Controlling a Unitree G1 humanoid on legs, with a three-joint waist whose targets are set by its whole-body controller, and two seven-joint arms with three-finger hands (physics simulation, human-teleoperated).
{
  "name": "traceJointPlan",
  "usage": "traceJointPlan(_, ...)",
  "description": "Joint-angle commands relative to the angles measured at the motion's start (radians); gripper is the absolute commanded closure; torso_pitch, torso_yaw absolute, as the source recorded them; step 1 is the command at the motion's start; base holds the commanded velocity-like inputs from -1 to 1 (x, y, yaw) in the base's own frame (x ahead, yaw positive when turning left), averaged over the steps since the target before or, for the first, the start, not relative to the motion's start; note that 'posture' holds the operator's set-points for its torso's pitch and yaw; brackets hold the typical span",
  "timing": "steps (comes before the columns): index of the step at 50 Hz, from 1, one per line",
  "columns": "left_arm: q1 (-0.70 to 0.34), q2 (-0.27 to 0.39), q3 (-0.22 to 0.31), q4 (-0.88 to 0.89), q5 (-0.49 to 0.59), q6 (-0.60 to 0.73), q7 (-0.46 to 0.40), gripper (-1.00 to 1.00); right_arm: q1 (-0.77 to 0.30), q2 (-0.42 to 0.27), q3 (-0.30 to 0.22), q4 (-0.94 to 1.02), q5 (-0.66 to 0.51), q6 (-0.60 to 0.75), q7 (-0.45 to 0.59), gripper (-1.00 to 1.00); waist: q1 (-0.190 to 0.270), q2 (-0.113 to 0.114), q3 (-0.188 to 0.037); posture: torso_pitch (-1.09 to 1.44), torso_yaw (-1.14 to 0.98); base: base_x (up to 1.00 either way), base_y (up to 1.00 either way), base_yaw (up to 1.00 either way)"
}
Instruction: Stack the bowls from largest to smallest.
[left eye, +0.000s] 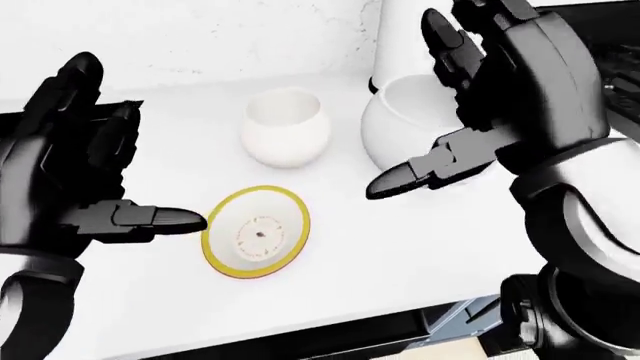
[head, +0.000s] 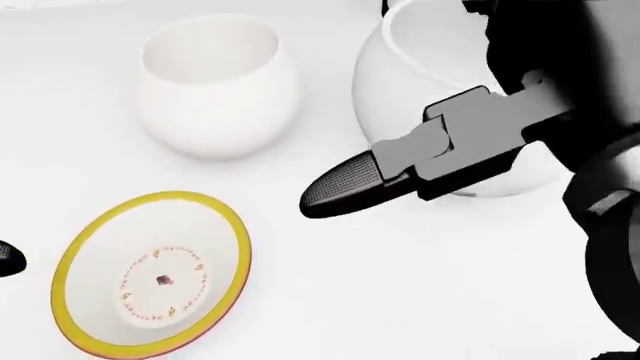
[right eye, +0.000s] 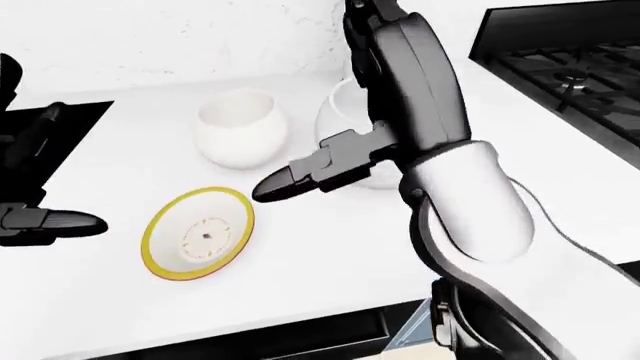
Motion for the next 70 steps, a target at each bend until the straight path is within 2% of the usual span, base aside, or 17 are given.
traceJointPlan(1, -0.013, 0.039, 0.029, -0.007, -0.072, -0.043, 0.039, -1.0, -0.069, 0.002, 0.053, 0.047, -0.124, -0.002, 0.044, -1.0, -0.001, 0.003, -0.015, 0.0, 0.0, 0.0, 0.0, 0.0)
traceJointPlan(3, 0.001, 0.062, 0.036, -0.003, -0.113, -0.06, 0.065, -1.0, -0.111, 0.017, 0.111, 0.084, -0.228, 0.002, 0.101, -1.0, -0.002, 0.007, -0.013, 0.0, 0.0, 0.0, 0.0, 0.0)
traceJointPlan(6, 0.025, 0.079, 0.025, 0.011, -0.111, -0.099, 0.063, -1.0, -0.212, 0.032, 0.227, 0.191, -0.404, -0.007, 0.207, -1.0, -0.003, 0.013, -0.01, 0.0, 0.0, 0.0, 0.0, 0.0)
traceJointPlan(10, 0.03, 0.101, 0.032, 0.018, -0.138, -0.113, 0.077, -1.0, -0.315, 0.04, 0.356, 0.369, -0.676, -0.083, 0.406, -1.0, -0.007, 0.023, -0.008, 0.0, 0.0, 0.0, 0.0, 0.0)
traceJointPlan(13, 0.04, 0.104, 0.029, 0.018, -0.136, -0.123, 0.077, -1.0, -0.336, 0.082, 0.41, 0.476, -0.925, -0.173, 0.565, -1.0, -0.008, 0.028, -0.006, 0.0, 0.0, 0.0, 0.0, 0.0)
traceJointPlan(15, 0.044, 0.103, 0.021, 0.024, -0.118, -0.132, 0.065, -1.0, -0.331, 0.131, 0.426, 0.558, -1.106, -0.277, 0.682, -1.0, -0.01, 0.031, -0.006, 0.0, 0.0, 0.0, 0.0, 0.0)
traceJointPlan(17, 0.041, 0.105, 0.02, 0.031, -0.109, -0.135, 0.057, -1.0, -0.311, 0.181, 0.431, 0.688, -1.319, -0.467, 0.789, -1.0, -0.012, 0.036, -0.007, 0.0, 0.0, 0.0, 0.0, 0.0)
traceJointPlan(21, 0.045, 0.109, 0.036, 0.032, -0.121, -0.132, 0.054, -1.0, -0.276, 0.332, 0.335, 0.815, -1.657, -0.769, 0.923, -1.0, -0.017, 0.047, -0.015, 0.0, 0.0, 0.0, 0.0, 0.0)
traceJointPlan(23, 0.047, 0.112, 0.046, 0.031, -0.13, -0.13, 0.056, -1.0, -0.255, 0.384, 0.288, 0.852, -1.754, -0.891, 0.951, -1.0, -0.017, 0.051, -0.017, 0.0, 0.0, 0.0, 0.0, 0.0)
traceJointPlan(25, 0.05, 0.114, 0.049, 0.031, -0.134, -0.133, 0.057, -1.0, -0.233, 0.423, 0.266, 0.869, -1.826, -0.983, 0.965, -1.0, -0.018, 0.056, -0.019, 0.0, 0.0, 0.0, 0.0, 0.0)
traceJointPlan(30, 0.058, 0.105, 0.045, 0.025, -0.13, -0.14, 0.057, -1.0, -0.174, 0.492, 0.25, 0.935, -1.925, -1.145, 0.925, -1.0, -0.022, 0.064, -0.025, 0.0, 0.0, 0.0, 0.0, 0.0)
traceJointPlan(34, 0.07, 0.096, 0.043, 0.03, -0.105, -0.15, 0.033, -1.0, -0.144, 0.544, 0.265, 0.977, -1.987, -1.224, 0.896, -1.0, -0.026, 0.067, -0.029, 0.0, 0.0, 0.0, 0.0, 0.0)
traceJointPlan(40, 0.074, 0.089, 0.055, 0.036, -0.094, -0.149, 0.016, -1.0, -0.142, 0.58, 0.274, 1.047, -2.055, -1.315, 0.866, -1.0, -0.028, 0.069, -0.026, 0.0, 0.0, 0.0, 0.0, 0.0)
traceJointPlan(49, 0.106, 0.062, 0.069, 0.039, -0.048, -0.16, -0.036, -1.0, -0.143, 0.599, 0.28, 1.196, -2.137, -1.413, 0.782, -1.0, -0.03, 0.067, -0.024, 0.0, 0.0, 0.0, 0.0, 0.0)
traceJointPlan(59, 0.119, 0.019, 0.065, 0.058, 0.044, -0.175, -0.116, -1.0, -0.149, 0.614, 0.272, 1.332, -2.161, -1.424, 0.711, -1.0, -0.025, 0.064, -0.025, 0.0, 0.0, 0.0, 0.0, 0.0)
traceJointPlan(60, 0.117, 0.017, 0.064, 0.062, 0.049, -0.174, -0.12, -1.0, -0.15, 0.607, 0.269, 1.355, -2.16, -1.423, 0.705, -0.92, -0.024, 0.064, -0.025, 0.0, 0.0, 0.0, 0.0, 0.0)
traceJointPlan(70, 0.118, -0.01, 0.058, 0.074, 0.108, -0.179, -0.166, -1.0, -0.19, 0.575, 0.26, 1.513, -2.142, -1.418, 0.62, -0.69, -0.018, 0.06, -0.032, 0.0, 0.0, 0.0, 0.0, 0.0)
